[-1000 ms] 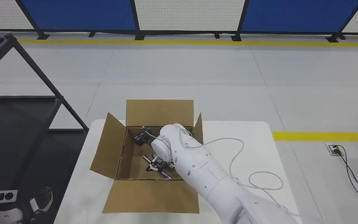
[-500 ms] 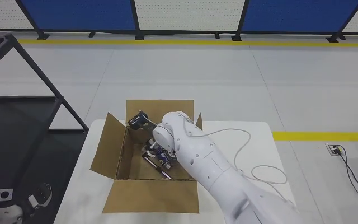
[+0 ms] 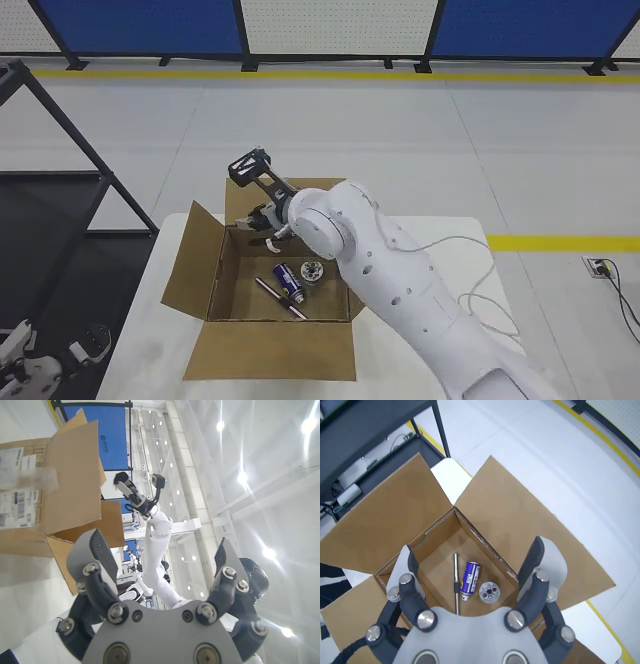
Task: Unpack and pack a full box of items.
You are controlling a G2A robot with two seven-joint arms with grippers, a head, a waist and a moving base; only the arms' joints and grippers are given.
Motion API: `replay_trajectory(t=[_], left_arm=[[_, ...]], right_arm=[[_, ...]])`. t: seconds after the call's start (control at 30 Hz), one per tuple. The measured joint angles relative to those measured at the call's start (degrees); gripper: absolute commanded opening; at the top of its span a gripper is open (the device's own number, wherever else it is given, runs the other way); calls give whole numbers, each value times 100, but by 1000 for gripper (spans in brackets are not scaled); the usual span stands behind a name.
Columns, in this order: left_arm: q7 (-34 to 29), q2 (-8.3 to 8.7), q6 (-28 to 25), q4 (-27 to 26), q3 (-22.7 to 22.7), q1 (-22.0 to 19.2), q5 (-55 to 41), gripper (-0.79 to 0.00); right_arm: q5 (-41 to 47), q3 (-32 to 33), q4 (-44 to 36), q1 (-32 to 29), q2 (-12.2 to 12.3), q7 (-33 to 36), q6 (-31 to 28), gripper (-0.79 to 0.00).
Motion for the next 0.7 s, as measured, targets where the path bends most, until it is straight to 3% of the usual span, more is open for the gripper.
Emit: replay_trajectory(t=[0.1, 0.17, 0.23, 0.7], left_arm=[[-23, 18, -11, 14, 60, -19, 155, 0], [-54, 34, -68, 11, 68, -9, 352, 0], [-70, 41, -72, 2, 79, 10, 435, 0], [-71, 41, -64, -1, 82, 12, 436, 0]], right_arm=[[-381, 1007, -2033, -1325, 395, 628, 112, 0], [-500, 1559, -3156, -2096, 528, 994, 371, 0], [-515, 1712, -3686, -2405, 545, 1118, 450, 0], [-504, 1680, -3567, -2311, 538, 1074, 436, 0]])
